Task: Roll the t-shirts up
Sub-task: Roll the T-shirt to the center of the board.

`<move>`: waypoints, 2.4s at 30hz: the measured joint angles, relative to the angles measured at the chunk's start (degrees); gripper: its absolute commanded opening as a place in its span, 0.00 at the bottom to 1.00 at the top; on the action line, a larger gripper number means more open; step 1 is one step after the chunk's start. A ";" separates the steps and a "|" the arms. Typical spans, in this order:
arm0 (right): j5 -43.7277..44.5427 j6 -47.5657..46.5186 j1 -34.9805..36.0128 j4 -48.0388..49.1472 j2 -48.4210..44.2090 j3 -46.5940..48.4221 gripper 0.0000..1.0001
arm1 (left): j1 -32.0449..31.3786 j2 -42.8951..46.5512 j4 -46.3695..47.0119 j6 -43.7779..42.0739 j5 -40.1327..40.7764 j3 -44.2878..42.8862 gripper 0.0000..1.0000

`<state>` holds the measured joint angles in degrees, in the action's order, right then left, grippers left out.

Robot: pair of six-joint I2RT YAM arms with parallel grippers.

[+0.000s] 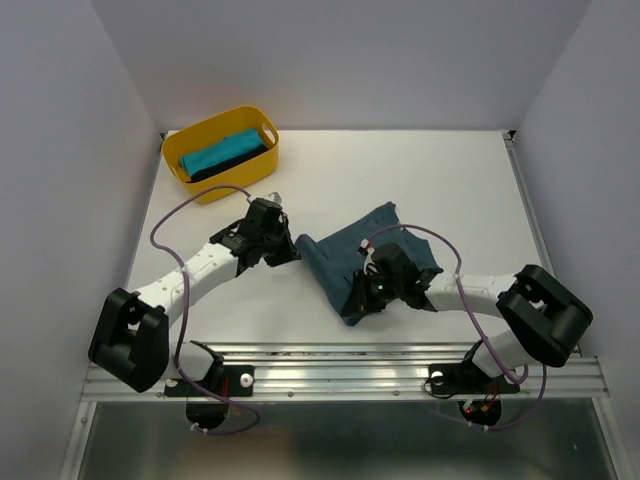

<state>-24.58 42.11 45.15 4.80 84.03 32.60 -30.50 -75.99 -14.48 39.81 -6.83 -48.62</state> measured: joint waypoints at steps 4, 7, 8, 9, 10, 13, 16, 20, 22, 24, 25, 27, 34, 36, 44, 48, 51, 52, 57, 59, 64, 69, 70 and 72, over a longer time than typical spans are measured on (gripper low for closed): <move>-2.51 0.15 -1.46 0.44 0.66 -0.13 0.01 | -0.44 0.00 0.20 -0.79 -1.29 0.28 0.00; -5.11 0.15 -2.75 1.05 2.01 -0.13 0.01 | -0.74 -0.28 1.40 -1.29 -2.95 0.28 0.00; -5.95 0.15 -3.19 1.25 2.40 -0.13 0.01 | -0.87 -0.50 1.88 -1.44 -3.37 0.28 0.00; -6.64 0.15 -3.61 1.60 2.82 -0.13 0.01 | -0.98 -0.96 2.43 -1.57 -3.80 0.28 0.00; -7.30 0.15 -3.89 1.77 3.08 -0.13 0.01 | -1.16 -1.62 2.84 -1.75 -4.26 0.28 0.00; -9.22 0.15 -4.70 2.56 4.04 -0.13 0.01 | -1.64 -3.32 3.50 -1.99 -4.98 0.28 0.00; -11.15 0.22 -5.57 3.48 4.85 -0.22 0.01 | -2.01 -4.96 4.76 -2.10 -5.68 0.28 0.00; -13.11 0.44 -6.95 4.70 5.35 -0.94 0.01 | -2.54 -8.33 6.75 -2.12 -6.91 0.13 0.00; -13.99 0.61 -7.50 5.22 5.35 -1.36 0.01 | -2.58 -10.01 7.56 -2.12 -7.32 -0.22 0.00; -14.64 0.63 -8.07 5.53 5.35 -1.66 0.01 | -2.67 -11.39 8.00 -2.12 -7.69 -0.79 0.00; -14.97 0.63 -8.37 5.53 5.35 -1.70 0.01 | -2.75 -12.07 8.26 -2.12 -7.82 -1.18 0.00; -15.41 0.66 -8.76 5.66 5.35 -1.73 0.01 | -3.04 -13.09 8.72 -2.12 -8.00 -2.05 0.00; -15.96 0.98 -9.51 6.25 5.35 -2.69 0.01 | -3.93 -16.15 9.38 -2.25 -8.55 -5.11 0.00; -15.96 1.03 -9.51 6.32 5.35 -2.75 0.01 | -4.09 -17.33 9.55 -2.43 -8.81 -5.86 0.00; -15.69 1.27 -9.51 6.88 4.90 -3.65 0.24 | -4.55 -22.51 11.54 -2.93 -9.70 -7.15 0.00; -14.47 0.92 -9.55 4.79 2.32 -4.00 0.58 | -4.76 -23.50 12.35 -3.02 -10.29 -7.45 0.00; -12.33 0.13 -9.55 0.04 -2.73 -3.91 0.73 | -4.76 -23.50 12.63 -3.34 -10.45 -7.45 0.00; -11.69 -0.33 -9.55 -1.68 -4.76 -3.87 0.76 | -4.79 -23.50 12.61 -3.39 -10.47 -7.45 0.00; -7.52 -2.80 -9.55 -14.78 -14.43 -0.57 0.82 | -4.83 -23.50 12.76 -3.63 -10.78 -7.45 0.00; -5.60 -3.63 -9.55 -19.52 -17.18 1.79 0.78 | -5.01 -23.50 12.81 -3.76 -10.80 -7.45 0.00; 1.97 -4.63 -9.55 -29.24 -21.14 8.17 0.60 | -5.66 -23.50 12.92 -4.02 -10.97 -7.45 0.00; 10.34 -4.15 -8.92 -32.30 -21.31 12.85 0.38 | -5.95 -23.47 12.92 -4.02 -10.99 -7.52 0.00; 12.02 -3.93 -8.44 -32.39 -21.07 13.27 0.35 | -6.03 -23.50 12.92 -4.02 -10.99 -7.58 0.00; 14.86 -3.26 -7.52 -32.61 -20.20 13.86 0.22 | -6.25 -23.47 12.94 -4.02 -10.99 -7.65 0.00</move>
<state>-9.72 38.85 37.63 -27.81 63.83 46.46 -36.75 -99.46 -1.54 35.79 -17.82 -56.27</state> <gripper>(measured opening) 0.356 0.026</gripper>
